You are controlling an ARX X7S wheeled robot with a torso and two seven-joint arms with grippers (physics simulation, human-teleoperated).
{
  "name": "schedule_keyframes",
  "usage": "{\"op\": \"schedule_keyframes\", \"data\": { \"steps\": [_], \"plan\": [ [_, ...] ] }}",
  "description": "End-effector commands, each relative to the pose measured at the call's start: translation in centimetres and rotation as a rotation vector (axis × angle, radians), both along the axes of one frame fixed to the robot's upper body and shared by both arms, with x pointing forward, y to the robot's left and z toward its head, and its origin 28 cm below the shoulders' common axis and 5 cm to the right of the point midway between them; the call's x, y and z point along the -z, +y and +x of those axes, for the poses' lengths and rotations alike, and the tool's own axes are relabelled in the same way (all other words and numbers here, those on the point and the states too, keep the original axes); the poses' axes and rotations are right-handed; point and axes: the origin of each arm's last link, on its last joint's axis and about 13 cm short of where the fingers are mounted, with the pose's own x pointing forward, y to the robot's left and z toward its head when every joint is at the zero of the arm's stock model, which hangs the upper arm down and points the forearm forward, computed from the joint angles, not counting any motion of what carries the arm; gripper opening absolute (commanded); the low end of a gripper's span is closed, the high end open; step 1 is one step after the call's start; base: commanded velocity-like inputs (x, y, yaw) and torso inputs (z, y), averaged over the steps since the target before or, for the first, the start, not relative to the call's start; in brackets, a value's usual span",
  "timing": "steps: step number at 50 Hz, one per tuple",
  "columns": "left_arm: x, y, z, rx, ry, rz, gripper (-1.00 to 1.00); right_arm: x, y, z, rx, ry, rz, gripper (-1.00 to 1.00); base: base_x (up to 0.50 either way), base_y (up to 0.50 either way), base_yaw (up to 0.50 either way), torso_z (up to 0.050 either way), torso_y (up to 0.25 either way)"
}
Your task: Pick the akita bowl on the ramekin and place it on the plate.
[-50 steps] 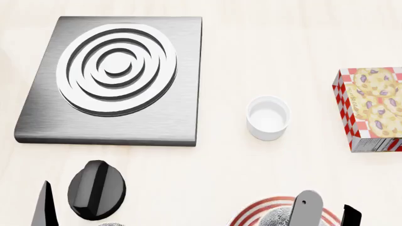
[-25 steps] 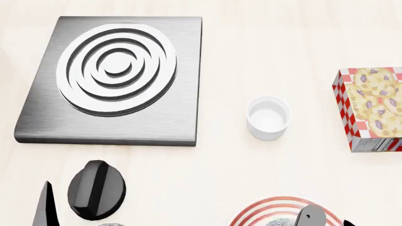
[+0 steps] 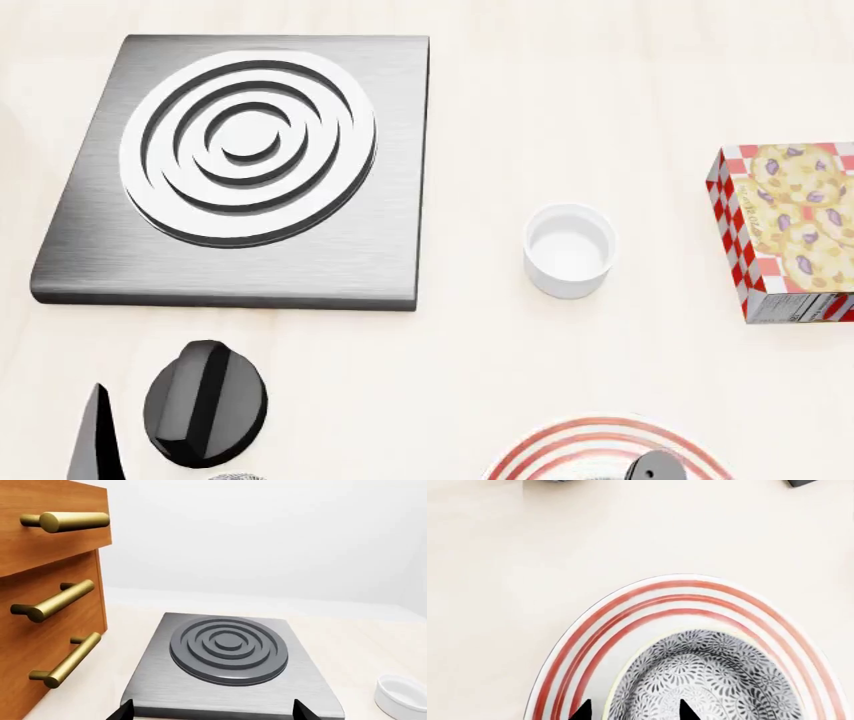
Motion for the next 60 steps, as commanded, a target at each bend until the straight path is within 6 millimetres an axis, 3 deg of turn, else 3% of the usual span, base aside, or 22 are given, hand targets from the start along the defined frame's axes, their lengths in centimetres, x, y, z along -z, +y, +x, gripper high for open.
{"op": "schedule_keyframes", "data": {
  "steps": [1,15,34,42,60],
  "plan": [
    [0.0,0.0,0.0,0.000,0.000,0.000,1.00,0.4,0.2,0.0,0.012,-0.010,0.007,1.00,0.00,0.00,0.00,0.000,0.000],
    [0.0,0.0,0.0,0.004,-0.001,0.000,1.00,0.5,0.3,-0.1,0.016,-0.007,0.028,1.00,0.00,0.00,0.00,0.000,0.000],
    [0.0,-0.1,-0.1,0.008,0.002,0.002,1.00,-1.6,1.0,-0.5,0.002,-0.131,0.140,1.00,0.00,0.00,0.00,0.000,0.000],
    [0.0,-0.1,-0.1,0.009,0.003,0.004,1.00,-1.6,1.1,-0.5,0.005,-0.171,0.160,1.00,0.00,0.00,0.00,0.000,0.000],
    [0.0,-0.1,-0.1,0.011,0.004,0.004,1.00,-1.5,1.1,-0.4,0.076,-0.311,0.353,1.00,0.00,0.00,0.00,0.000,0.000]
  ]
}}
